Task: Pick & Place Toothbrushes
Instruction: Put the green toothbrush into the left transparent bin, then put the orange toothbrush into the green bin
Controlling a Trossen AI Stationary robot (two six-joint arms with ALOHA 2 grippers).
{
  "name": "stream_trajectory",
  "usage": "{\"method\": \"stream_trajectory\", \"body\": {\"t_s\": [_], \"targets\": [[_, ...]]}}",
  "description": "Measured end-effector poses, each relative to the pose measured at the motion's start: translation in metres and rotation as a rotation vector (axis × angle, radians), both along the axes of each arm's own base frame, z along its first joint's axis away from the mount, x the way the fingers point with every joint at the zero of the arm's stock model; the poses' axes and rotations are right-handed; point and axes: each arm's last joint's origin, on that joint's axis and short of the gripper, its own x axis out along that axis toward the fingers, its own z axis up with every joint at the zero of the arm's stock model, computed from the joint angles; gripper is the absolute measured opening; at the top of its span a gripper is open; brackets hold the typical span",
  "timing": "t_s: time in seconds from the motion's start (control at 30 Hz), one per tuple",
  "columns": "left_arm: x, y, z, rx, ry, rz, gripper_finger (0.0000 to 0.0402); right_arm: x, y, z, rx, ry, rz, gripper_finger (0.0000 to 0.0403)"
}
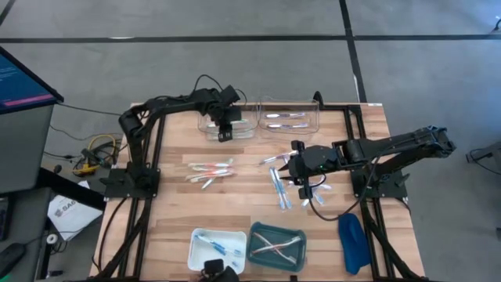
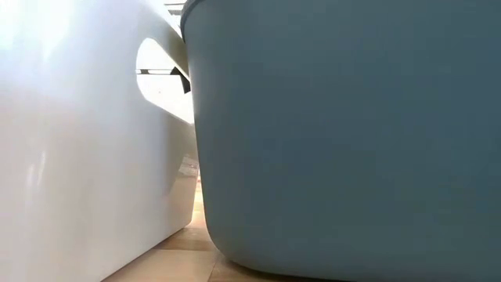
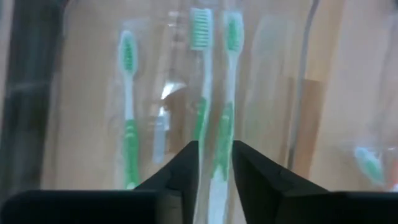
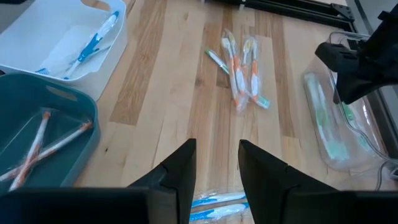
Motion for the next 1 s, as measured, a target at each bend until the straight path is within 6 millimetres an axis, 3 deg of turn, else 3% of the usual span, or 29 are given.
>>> {"method": "stream_trajectory", "body": {"t_s": [0.13,0.3,0.57,0.7,0.83,1.0], "targets": [[0.000,-0.005,0.011,0.075,0.014,0.008,0.0128,0.000,0.000,0.000,0.003,0.004,-0.003,0.0113],[0.000,-0.018,0.044,0.146,-0.082,0.000,0.0152,-0.001,0.000,-0.001,0.002,0.017,-0.004,0.0113],[-0.007,-0.067,0.101,0.078,-0.383,-0.062,0.0159,-0.002,0.000,-0.002,0.009,0.026,-0.011,0.0113],[-0.017,-0.104,0.102,-0.042,-0.497,-0.116,0.0158,-0.004,0.000,-0.005,0.026,0.065,-0.029,0.0113],[-0.025,-0.142,0.086,-0.062,-0.639,-0.182,0.0152,-0.007,0.003,-0.007,0.030,0.092,-0.025,0.0113],[-0.026,-0.192,0.076,-0.120,-1.032,-0.342,0.0144,-0.007,0.010,-0.006,0.027,0.079,0.004,0.0113]]}}
